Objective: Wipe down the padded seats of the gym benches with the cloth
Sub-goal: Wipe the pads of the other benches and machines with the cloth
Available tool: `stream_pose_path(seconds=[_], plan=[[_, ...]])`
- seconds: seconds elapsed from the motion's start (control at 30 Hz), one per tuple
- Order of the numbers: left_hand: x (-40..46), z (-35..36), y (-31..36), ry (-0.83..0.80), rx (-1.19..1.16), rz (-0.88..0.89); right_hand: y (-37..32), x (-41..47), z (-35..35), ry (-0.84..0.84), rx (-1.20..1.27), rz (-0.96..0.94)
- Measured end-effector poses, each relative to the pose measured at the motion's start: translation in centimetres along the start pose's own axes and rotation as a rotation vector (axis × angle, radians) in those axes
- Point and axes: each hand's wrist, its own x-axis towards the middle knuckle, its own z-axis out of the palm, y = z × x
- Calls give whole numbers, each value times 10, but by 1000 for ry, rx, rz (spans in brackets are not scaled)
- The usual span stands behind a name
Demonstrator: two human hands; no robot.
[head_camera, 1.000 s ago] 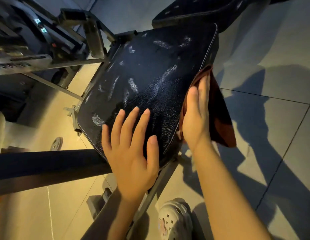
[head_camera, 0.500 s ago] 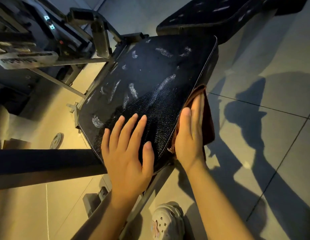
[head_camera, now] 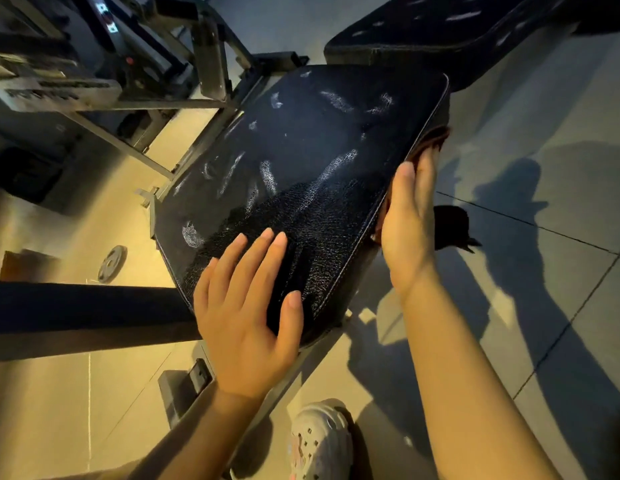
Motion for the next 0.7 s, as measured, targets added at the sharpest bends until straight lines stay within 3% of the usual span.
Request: stream_pose_path(seconds=[0.2, 0.47, 0.7], plan=[[-1, 0, 1, -14, 15, -9, 2, -44, 2, -53, 11, 2], [-1, 1, -1, -10, 28, 34, -16, 78, -10, 66, -7, 13], [0, 0, -2, 9, 4, 48, -1, -9, -3, -14, -8, -15]])
